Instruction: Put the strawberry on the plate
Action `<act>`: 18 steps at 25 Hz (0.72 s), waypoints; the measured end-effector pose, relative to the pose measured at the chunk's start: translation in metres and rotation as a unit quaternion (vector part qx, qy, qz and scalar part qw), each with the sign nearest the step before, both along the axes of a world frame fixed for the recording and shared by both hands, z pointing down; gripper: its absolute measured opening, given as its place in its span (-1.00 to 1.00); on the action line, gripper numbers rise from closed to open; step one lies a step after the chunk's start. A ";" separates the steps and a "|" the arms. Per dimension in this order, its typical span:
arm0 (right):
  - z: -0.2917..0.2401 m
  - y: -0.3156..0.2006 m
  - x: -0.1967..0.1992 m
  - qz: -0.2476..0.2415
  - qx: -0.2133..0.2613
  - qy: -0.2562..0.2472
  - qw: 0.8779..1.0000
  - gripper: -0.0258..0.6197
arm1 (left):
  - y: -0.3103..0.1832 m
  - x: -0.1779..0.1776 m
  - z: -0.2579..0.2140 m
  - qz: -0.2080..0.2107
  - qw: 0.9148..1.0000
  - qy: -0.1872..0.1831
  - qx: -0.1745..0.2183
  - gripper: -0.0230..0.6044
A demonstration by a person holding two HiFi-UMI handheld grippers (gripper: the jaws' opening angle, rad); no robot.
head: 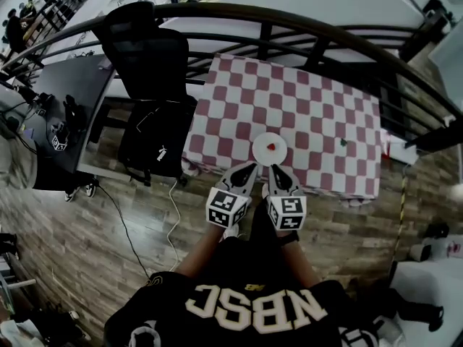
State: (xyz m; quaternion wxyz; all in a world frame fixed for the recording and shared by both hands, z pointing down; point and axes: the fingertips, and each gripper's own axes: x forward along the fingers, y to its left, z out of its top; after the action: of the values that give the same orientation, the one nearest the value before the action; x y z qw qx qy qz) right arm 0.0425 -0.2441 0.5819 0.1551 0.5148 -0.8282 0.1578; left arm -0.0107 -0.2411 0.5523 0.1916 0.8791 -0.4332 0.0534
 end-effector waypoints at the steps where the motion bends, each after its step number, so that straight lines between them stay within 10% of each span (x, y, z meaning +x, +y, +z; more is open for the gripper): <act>1: -0.011 0.008 -0.003 0.000 0.012 -0.005 1.000 -0.81 | 0.005 -0.001 -0.007 0.003 1.000 0.001 0.009 -0.88; 8: -0.073 0.052 0.006 0.059 0.115 -0.014 0.991 -0.86 | 0.035 -0.008 -0.042 0.007 0.998 0.011 0.066 -0.88; 18: -0.091 0.091 0.009 0.093 0.143 -0.025 0.985 -0.86 | 0.072 -0.009 -0.072 0.023 0.989 0.000 0.143 -0.88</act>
State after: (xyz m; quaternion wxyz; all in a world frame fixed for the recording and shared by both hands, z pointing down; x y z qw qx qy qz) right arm 0.0516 -0.1531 0.4913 0.0441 0.6023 -0.7944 0.0647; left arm -0.0200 -0.1692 0.4807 0.0625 0.9073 -0.4158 -0.0042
